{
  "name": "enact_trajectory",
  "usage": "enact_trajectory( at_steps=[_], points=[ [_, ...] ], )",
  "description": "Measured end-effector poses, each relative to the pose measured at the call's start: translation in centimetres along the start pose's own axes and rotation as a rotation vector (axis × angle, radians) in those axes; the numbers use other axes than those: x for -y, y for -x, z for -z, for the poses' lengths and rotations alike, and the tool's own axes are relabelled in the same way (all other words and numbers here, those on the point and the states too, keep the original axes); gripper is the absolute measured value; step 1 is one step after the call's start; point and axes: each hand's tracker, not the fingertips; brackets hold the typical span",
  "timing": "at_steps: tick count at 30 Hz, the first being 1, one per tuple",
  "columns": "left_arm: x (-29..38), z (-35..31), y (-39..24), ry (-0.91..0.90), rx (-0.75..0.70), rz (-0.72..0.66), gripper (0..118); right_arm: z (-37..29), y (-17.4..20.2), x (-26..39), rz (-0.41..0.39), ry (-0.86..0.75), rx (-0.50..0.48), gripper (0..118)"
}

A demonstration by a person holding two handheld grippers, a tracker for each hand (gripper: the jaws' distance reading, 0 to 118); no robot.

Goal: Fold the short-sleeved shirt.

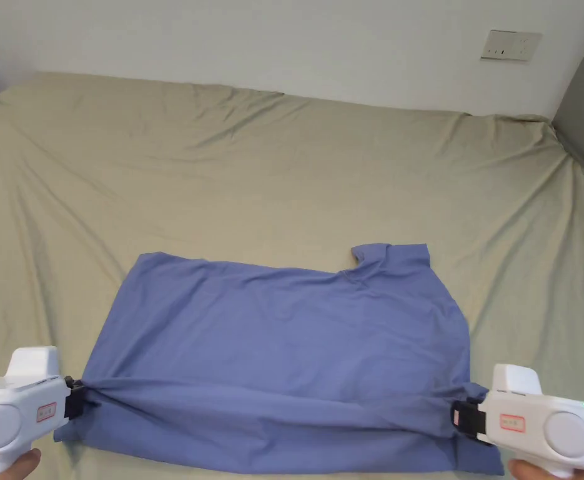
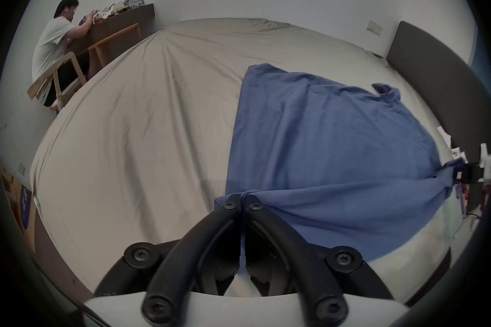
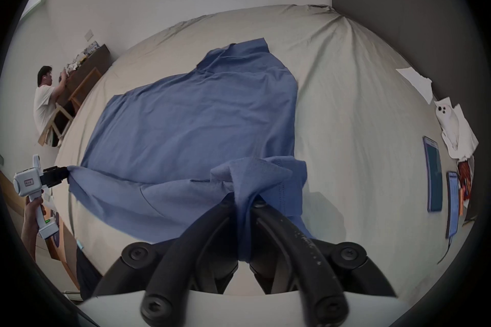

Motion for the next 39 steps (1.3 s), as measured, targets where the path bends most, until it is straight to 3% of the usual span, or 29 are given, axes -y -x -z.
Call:
enact_trajectory(
  at_steps=[5, 6, 8, 10, 11, 14, 17, 21, 23, 24, 25, 26, 27, 30, 32, 39],
  points=[
    [-0.8, 3.0, -0.6, 0.016, -0.038, -0.016, 3, 3.2, 0.0, -1.1, 0.016, 0.030, 0.029, 9],
    [-1.0, 3.1, -0.7, 0.018, -0.035, -0.015, 12, 3.6, -0.2, -1.2, 0.018, 0.030, 0.032, 14],
    [-1.1, 3.6, -0.9, 0.010, -0.035, -0.015, 66, 4.4, -0.5, -1.2, 0.037, 0.046, 0.050, 46],
    [-1.3, 3.9, -1.1, -0.025, -0.073, 0.028, 115, 4.7, -1.0, -1.0, 0.104, 0.048, 0.074, 81],
    [-1.4, 3.9, -1.2, -0.033, -0.086, 0.035, 118, 4.5, -1.0, -1.1, 0.099, 0.034, 0.096, 91],
    [-2.3, 1.9, -0.8, -0.108, 0.003, -0.024, 114, 2.3, -1.4, -1.1, 0.089, -0.029, 0.122, 95],
    [-2.9, -4.4, -0.7, -0.291, 0.142, -0.076, 114, -3.7, -1.4, -0.9, 0.079, -0.253, 0.105, 95],
    [-1.3, -14.7, -2.2, -0.510, 0.162, -0.014, 107, -14.1, 0.8, 2.6, -0.065, -0.628, 0.105, 89],
    [0.7, -19.6, -3.2, -0.613, 0.186, 0.016, 76, -18.2, 2.2, 5.1, -0.090, -0.714, 0.094, 53],
    [1.9, -21.7, -3.5, -0.651, 0.217, 0.018, 56, -19.8, 2.6, 6.4, -0.100, -0.744, 0.071, 29],
    [2.8, -23.1, -3.8, -0.671, 0.234, 0.027, 26, -20.8, 2.9, 7.5, -0.113, -0.754, 0.046, 8],
    [3.6, -24.3, -4.3, -0.683, 0.231, 0.042, 8, -21.7, 3.5, 8.7, -0.122, -0.769, 0.059, 7],
    [4.5, -25.4, -4.8, -0.689, 0.207, 0.071, 0, -22.3, 4.2, 9.7, -0.122, -0.777, 0.098, 3],
    [6.3, -26.8, -6.0, -0.663, 0.150, 0.140, 0, -23.4, 5.1, 12.2, -0.152, -0.751, 0.099, 0],
    [7.1, -27.5, -6.2, -0.608, 0.217, 0.120, 0, -23.5, 5.8, 13.4, -0.148, -0.741, 0.130, 0],
    [9.0, -26.8, -6.0, -0.565, 0.201, 0.108, 0, -23.0, 5.2, 15.0, -0.127, -0.671, 0.144, 2]
  ],
)
